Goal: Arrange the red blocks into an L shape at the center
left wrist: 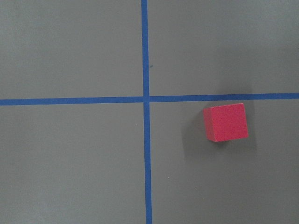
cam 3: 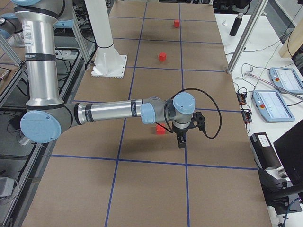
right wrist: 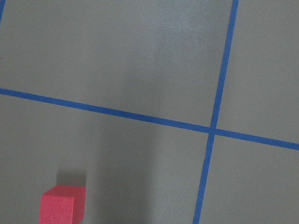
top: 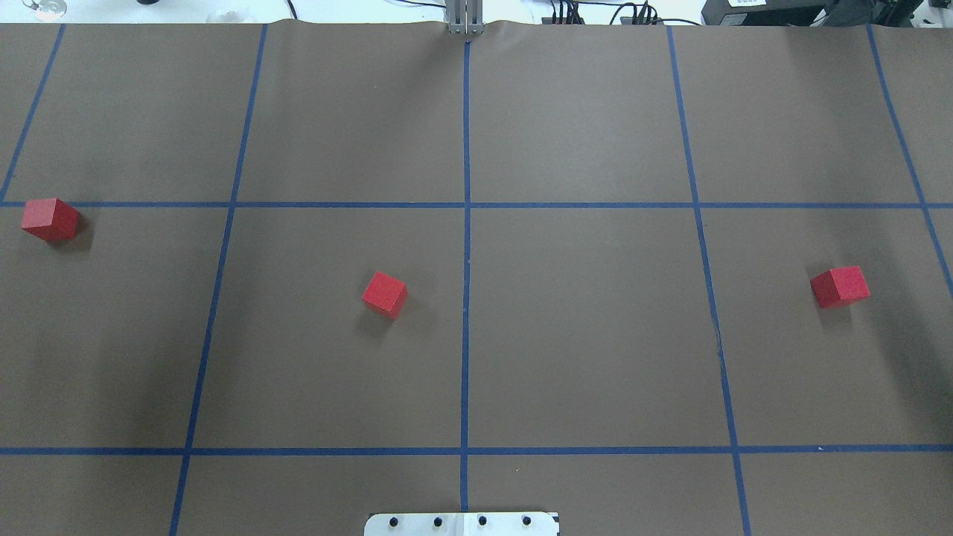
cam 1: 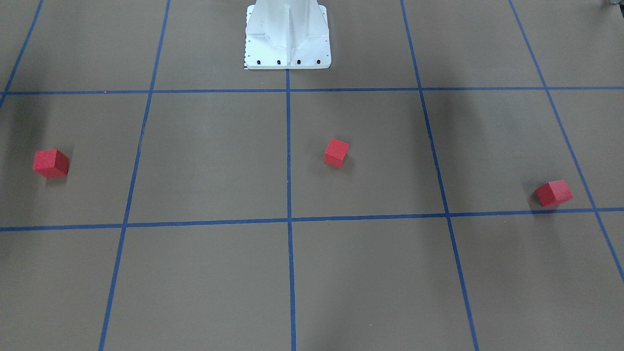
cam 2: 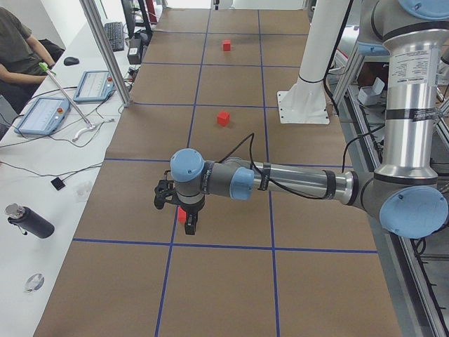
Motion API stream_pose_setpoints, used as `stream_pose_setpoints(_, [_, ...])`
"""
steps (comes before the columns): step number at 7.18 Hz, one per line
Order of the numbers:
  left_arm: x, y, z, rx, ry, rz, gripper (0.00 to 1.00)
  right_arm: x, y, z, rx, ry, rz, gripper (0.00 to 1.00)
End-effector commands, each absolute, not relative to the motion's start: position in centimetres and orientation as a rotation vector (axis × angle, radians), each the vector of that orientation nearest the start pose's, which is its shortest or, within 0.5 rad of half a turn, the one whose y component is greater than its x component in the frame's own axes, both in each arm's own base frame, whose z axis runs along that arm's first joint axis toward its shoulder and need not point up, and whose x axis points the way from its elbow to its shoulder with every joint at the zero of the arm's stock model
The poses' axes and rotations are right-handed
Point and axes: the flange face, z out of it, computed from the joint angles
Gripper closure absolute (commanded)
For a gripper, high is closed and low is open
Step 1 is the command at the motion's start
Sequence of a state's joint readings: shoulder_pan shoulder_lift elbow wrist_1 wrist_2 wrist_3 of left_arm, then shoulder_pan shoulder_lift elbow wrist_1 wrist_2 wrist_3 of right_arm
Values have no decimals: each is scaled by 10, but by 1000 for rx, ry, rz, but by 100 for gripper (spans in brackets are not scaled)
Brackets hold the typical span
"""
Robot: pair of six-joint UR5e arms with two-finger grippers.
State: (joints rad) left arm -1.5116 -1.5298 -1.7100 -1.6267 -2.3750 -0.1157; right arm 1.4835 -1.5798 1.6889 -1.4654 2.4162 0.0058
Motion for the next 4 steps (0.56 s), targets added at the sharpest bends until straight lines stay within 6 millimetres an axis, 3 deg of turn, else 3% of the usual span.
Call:
stream_pose_setpoints(1, [-33,-483,601,76,813,8,0,-33,-486,586,167,-907,-170,0])
stream_pose_setpoints(2, [-33,-483,599,78,814,8,0,-80,-481,578,165,-911,-164,0])
stream_pose_setpoints(4, [-33,-483,597,83,814,10,0,-117,-473,578,89,-907,-92,0])
